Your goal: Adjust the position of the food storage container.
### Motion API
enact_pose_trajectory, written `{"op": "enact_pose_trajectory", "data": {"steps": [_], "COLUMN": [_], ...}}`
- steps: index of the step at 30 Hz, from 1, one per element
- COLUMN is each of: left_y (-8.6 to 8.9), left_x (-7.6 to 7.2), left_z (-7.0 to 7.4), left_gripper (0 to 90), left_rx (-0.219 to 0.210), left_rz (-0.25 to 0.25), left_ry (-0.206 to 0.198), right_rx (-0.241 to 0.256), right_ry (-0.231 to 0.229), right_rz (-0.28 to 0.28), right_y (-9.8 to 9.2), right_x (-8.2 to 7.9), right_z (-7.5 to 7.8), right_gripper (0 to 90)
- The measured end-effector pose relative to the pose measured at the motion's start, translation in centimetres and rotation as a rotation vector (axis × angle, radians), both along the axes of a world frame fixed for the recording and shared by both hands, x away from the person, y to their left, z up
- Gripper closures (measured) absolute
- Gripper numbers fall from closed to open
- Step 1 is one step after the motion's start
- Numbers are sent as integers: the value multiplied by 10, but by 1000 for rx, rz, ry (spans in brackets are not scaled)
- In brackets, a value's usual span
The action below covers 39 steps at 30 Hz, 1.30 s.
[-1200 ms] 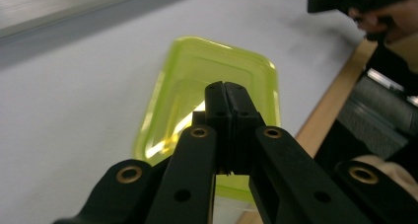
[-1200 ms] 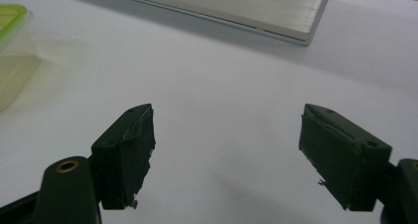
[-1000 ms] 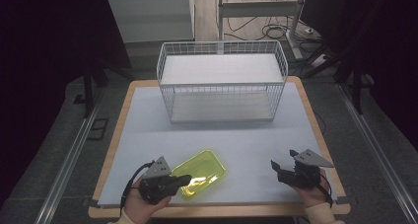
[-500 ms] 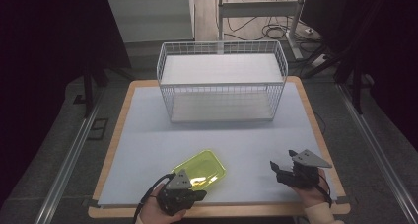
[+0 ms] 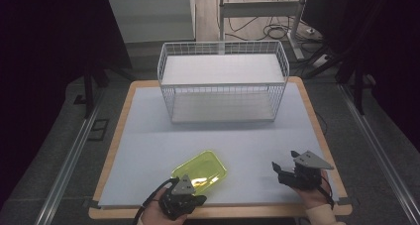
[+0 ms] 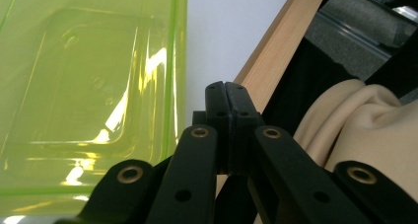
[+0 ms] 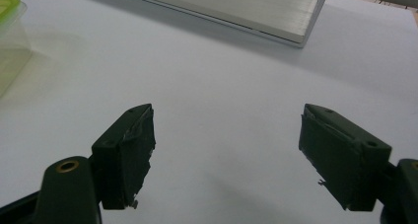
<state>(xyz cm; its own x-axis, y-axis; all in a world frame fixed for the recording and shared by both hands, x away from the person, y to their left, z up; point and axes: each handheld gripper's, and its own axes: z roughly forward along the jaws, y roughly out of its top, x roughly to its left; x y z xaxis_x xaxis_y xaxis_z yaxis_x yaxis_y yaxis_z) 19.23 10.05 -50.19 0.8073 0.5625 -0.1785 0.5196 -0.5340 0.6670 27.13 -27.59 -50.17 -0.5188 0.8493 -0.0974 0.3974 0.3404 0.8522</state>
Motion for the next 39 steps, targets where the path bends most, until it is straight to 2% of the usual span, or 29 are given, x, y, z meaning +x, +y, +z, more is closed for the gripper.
{"op": "enact_pose_trajectory", "data": {"steps": [12, 16, 21, 24, 27, 32, 39], "left_y": [14, 19, 27, 30, 33, 37, 38], "left_x": [9, 11, 14, 18, 23, 28, 32], "left_z": [-2, -2, -3, -4, -5, -6, -9], "left_gripper": [900, 900, 900, 900, 900, 900, 900], "left_rx": [9, 25, 23, 70, 62, 71, 76], "left_rz": [38, 53, 78, 100, 112, 138, 145], "left_ry": [13, 4, 0, -26, -13, -18, -13], "right_rx": [-6, -7, -13, -18, -17, -18, -24], "right_ry": [-5, -4, -7, -6, -2, 0, 0], "right_rz": [4, 3, 2, 0, -3, 0, 3], "right_y": [1, 2, 3, 3, 3, 4, 4], "right_x": [-1, 1, 0, 1, 1, 0, 1], "right_z": [0, -1, 0, -1, -1, -1, -2], "right_gripper": [219, 220, 221, 222, 223, 224, 224]}}
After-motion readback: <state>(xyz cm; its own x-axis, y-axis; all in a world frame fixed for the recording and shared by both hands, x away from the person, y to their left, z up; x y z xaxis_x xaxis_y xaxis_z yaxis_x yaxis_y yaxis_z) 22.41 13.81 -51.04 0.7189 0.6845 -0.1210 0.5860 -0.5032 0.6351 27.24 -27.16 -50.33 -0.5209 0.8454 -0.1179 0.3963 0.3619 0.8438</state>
